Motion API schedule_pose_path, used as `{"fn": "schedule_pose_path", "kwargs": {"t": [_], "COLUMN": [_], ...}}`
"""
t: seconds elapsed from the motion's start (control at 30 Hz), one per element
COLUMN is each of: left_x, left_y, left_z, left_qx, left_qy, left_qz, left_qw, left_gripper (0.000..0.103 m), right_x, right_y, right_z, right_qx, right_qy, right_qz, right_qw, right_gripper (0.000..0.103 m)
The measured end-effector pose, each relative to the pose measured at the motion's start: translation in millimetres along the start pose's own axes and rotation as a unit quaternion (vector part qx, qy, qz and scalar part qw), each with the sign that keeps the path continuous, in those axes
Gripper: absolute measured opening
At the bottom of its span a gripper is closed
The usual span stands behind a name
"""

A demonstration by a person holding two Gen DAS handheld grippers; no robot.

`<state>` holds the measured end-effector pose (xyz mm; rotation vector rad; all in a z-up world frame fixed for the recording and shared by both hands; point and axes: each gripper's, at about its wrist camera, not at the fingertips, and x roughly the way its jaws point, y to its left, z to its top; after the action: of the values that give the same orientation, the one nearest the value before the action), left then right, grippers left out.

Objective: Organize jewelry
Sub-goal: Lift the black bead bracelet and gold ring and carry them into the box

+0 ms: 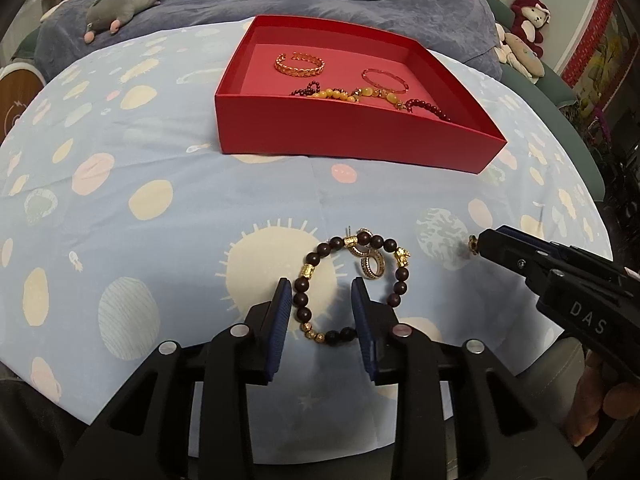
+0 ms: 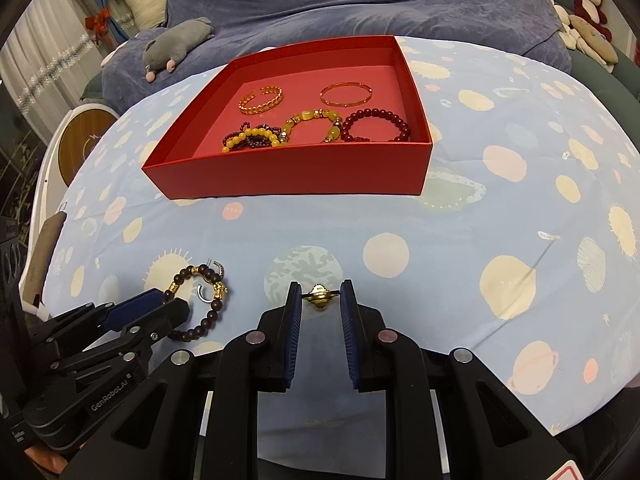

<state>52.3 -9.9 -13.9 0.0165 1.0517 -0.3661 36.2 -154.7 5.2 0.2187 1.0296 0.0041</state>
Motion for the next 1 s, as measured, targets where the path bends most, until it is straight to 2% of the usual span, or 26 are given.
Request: {"fn": "schedule_pose_path", "kwargs": {"t": [0.07, 0.1, 0.13, 0.33, 0.57, 1.0], "left_x": [1, 2, 3, -11, -43, -89], "left_y": [-2, -2, -2, -3, -12, -48], "left_z": [1, 2, 2, 1, 7, 45], "left_qx": [0.005, 0.006, 0.005, 0.003, 0.003, 0.022], "left_qy": [-0.002, -0.001, 0.003, -0.007, -0.029, -0.076], "left_qz": [0.005, 0.004, -0.001, -0.008, -0.046, -0.096], "left_qw": [1.0, 1.0, 1.0, 0.9999, 0.9985, 0.9922], "left_gripper": [0.026, 0.013, 0.008, 0.008, 0.008, 0.008], "right_x": [-2, -3, -4, -12, -27, -55], "right_y": [-1, 0, 0, 0, 2, -3], "right_z": [1, 0, 0, -2, -3, 18], "right_qx": [0.001, 0.0, 0.0, -0.001, -0.002, 0.006], "right_qy": [-0.002, -0.002, -0.003, -0.007, -0.017, -0.05], "right_qz": [0.001, 0.001, 0.002, 0.009, 0.018, 0.028], "right_qw": [1.0, 1.0, 1.0, 1.0, 1.0, 0.998], "right_gripper": [0.019, 0.019, 0.019, 0.019, 0.019, 0.018]}}
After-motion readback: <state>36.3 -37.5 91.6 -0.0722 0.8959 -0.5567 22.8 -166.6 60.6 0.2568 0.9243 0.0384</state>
